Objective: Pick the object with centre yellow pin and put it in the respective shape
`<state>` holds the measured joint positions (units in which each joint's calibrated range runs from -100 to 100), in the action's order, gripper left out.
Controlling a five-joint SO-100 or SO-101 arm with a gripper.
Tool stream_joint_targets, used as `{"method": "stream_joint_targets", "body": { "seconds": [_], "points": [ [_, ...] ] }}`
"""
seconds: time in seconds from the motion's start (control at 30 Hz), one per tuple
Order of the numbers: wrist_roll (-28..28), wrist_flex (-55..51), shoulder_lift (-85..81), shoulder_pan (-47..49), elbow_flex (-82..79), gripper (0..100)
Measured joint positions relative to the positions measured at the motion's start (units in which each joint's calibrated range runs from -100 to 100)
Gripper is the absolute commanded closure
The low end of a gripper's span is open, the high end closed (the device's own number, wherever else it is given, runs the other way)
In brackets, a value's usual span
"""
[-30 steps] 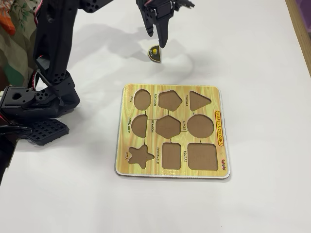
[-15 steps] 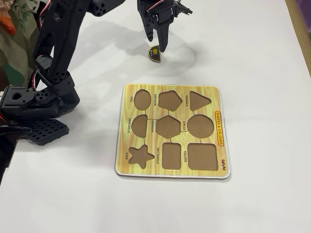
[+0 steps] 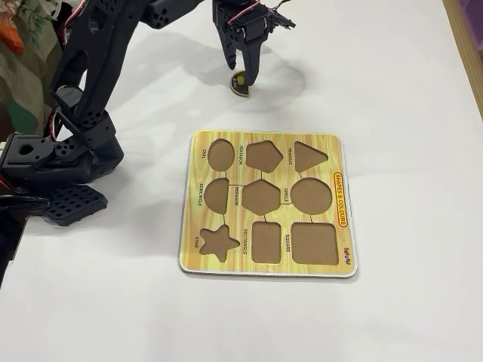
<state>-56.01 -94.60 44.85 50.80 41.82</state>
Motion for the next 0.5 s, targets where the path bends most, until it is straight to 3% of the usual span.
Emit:
{"method": "stream_joint_targets", "body": {
  "seconds": [0.5],
  "points": [
    [0.0, 0.1, 2.7, -0.1, 0.1, 80]
  ]
}}
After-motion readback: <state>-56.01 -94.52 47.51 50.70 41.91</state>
